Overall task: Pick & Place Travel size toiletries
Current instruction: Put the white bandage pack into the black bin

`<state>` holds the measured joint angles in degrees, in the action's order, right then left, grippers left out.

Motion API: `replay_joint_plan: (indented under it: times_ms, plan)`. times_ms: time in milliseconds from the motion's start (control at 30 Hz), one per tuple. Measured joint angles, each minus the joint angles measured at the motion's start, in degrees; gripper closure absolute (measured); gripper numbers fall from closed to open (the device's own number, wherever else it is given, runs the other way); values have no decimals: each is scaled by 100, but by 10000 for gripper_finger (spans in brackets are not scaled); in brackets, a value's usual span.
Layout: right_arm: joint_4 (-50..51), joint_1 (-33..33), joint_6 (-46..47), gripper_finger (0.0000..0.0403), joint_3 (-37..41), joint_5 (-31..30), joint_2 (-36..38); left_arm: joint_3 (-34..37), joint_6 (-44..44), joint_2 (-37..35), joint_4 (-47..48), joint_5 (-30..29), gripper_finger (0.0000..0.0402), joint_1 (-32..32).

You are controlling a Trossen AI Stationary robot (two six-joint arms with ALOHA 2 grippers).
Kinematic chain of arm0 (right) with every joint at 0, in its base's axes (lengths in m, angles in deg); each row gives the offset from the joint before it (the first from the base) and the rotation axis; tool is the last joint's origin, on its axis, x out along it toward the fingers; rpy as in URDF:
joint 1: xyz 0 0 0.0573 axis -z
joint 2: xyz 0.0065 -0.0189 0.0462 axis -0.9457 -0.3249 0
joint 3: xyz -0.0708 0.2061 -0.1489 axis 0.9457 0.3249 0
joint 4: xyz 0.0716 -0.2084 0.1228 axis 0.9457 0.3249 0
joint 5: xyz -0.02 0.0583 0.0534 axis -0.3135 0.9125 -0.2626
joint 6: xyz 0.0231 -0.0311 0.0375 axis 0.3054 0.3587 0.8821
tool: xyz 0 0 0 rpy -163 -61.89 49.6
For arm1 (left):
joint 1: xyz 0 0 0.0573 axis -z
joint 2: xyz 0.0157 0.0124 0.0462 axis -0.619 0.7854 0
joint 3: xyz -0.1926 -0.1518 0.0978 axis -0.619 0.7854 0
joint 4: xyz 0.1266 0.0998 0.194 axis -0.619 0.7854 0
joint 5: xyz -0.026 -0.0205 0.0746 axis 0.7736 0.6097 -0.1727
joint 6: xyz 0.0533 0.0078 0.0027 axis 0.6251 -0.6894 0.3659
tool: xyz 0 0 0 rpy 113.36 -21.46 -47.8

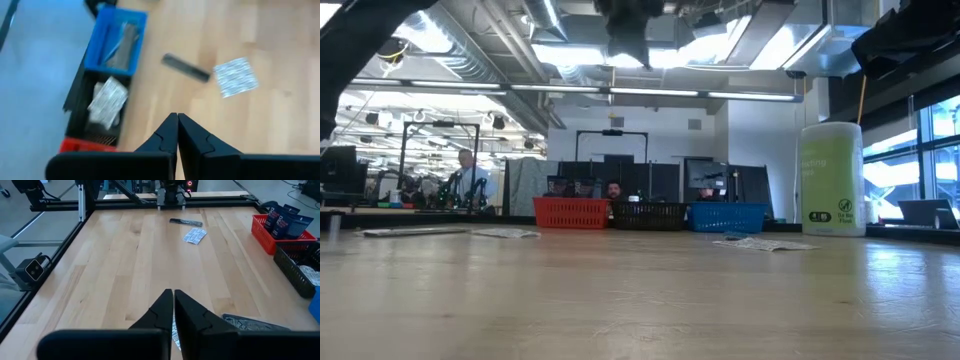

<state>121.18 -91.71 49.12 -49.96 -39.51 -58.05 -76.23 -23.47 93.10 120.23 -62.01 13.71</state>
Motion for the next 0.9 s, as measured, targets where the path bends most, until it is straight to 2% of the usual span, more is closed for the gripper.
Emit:
replay_joint_plan:
  times_ms: [333,600,733,900]
  plan:
    - [0,-2,157,398,0,0,0,0,-190,-316,-346,-68,398,872]
    - [-22,-1,155,359,0,-28,0,163,-337,-643,-585,-176,398,1256]
    - [-70,0,275,345,0,-46,0,969,-402,-1114,-1205,-174,399,1455]
    - [-80,0,454,336,0,-48,-13,2969,-555,-2050,-2614,-217,398,1702]
